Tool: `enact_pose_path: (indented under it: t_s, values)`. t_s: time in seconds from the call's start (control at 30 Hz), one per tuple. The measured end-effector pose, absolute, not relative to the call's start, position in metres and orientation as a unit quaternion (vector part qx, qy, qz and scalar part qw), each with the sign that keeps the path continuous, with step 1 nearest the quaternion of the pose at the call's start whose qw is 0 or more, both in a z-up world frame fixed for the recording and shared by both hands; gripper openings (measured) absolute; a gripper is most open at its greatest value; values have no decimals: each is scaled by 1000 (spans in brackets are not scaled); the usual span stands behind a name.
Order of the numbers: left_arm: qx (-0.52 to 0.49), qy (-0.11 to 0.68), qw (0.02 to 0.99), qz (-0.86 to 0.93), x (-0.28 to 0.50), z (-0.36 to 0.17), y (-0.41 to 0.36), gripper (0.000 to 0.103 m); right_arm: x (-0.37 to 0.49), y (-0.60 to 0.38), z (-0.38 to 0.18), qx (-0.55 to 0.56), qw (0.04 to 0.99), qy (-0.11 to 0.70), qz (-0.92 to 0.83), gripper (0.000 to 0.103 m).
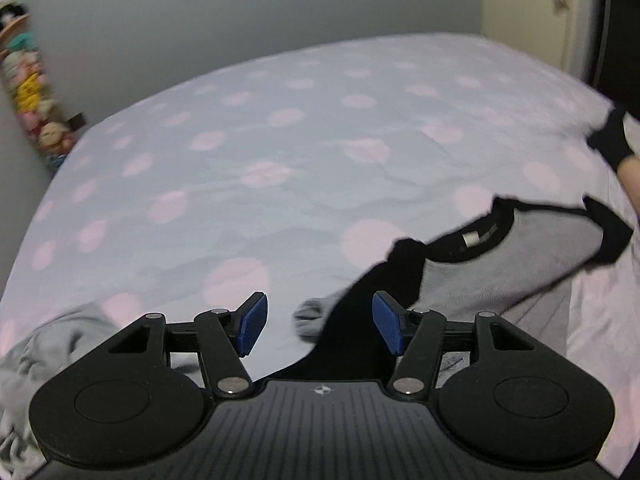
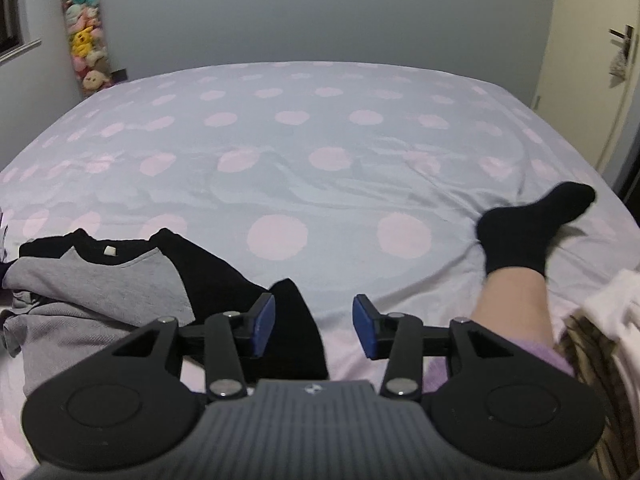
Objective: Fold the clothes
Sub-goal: 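Grasp the black shirt collar with the left gripper while the right gripper grasps the collar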
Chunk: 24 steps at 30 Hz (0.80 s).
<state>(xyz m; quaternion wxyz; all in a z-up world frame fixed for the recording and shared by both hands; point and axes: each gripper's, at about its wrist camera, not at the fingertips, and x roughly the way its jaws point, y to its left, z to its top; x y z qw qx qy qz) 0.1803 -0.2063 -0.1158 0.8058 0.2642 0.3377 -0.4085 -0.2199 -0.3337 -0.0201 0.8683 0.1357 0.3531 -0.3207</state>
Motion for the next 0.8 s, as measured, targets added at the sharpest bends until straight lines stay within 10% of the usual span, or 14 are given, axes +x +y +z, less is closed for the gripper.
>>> enact_pose_path:
  t_s: [0.63, 0.73, 0.8]
  values:
    - [267, 381, 765, -446, 207, -192, -259, 39, -87, -362, -105, 99, 885, 418, -179, 49]
    - [251, 386, 764, -453, 206, -191, -256, 22, -92, -363, -114, 135, 882, 418, -171, 36]
    - [248, 381, 766, -454, 202, -189, -256, 6, -95, -358, -112, 135, 885, 417, -157, 6]
